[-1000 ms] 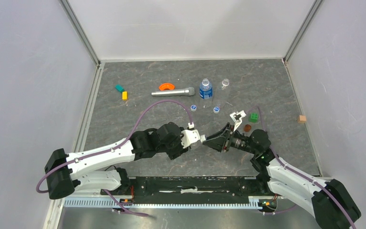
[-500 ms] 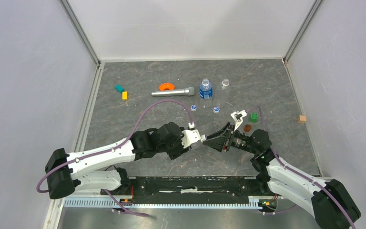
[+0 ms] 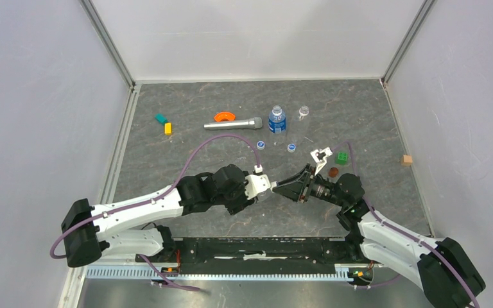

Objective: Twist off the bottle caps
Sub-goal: Unscrew the bottle cap from the plastic bottle.

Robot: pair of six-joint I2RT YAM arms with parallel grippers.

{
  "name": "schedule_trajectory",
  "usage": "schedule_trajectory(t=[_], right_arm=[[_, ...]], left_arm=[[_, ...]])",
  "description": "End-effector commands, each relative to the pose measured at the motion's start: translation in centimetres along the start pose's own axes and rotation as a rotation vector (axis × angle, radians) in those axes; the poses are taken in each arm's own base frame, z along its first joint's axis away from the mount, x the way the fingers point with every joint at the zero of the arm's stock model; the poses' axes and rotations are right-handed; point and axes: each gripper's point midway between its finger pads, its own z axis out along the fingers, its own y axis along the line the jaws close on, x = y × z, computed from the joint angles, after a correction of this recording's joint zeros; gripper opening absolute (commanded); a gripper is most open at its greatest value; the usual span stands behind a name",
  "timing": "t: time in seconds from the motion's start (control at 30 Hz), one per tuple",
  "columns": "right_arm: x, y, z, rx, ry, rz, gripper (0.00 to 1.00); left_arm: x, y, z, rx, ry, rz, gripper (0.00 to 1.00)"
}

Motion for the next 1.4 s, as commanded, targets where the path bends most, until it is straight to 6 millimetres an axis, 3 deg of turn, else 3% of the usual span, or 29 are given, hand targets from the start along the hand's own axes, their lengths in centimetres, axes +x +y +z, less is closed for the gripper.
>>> schedule_trajectory(t=[0.0,0.2,0.67,0.9,0.97,1.13,1.37], right_arm=[[-1.0,0.8,0.2,-0.036,-0.034,-0.054,0.35],[-0.3,1.4,0.0,-0.094,0.000,-0.169,0.16],[1.6,4.7,-2.2,-0.452,-0.001,-0.956,0.06],[1.1,3.8,-1.2,-0.438,0.047,-1.037,0.23],[0.6,3.5,-0.9,-0.398,0.048,-0.991,0.38],[-1.7,3.1,-0.4,-0.233,-0.012,-0.789,0.58],[-2.1,4.2,-0.7,-0.206,0.018,-0.622,0.62]], left_arm=[[-1.4,0.0,-0.1,0.002,-0.041,-0.019,0.24],[-1.7,-0.2,-0.1,0.017,-0.050,-0.016,0.23],[-4.6,-5.6,-2.1,0.330,-0.239,0.037,0.24],[-5.4,-5.7,-3.2,0.339,-0.304,0.046,0.24],[-5.3,-4.7,-3.0,0.278,-0.299,0.034,0.24],[-4.6,-1.1,-2.8,0.064,-0.274,-0.007,0.25],[-4.9,0.2,-3.0,-0.007,-0.282,-0.012,0.26]])
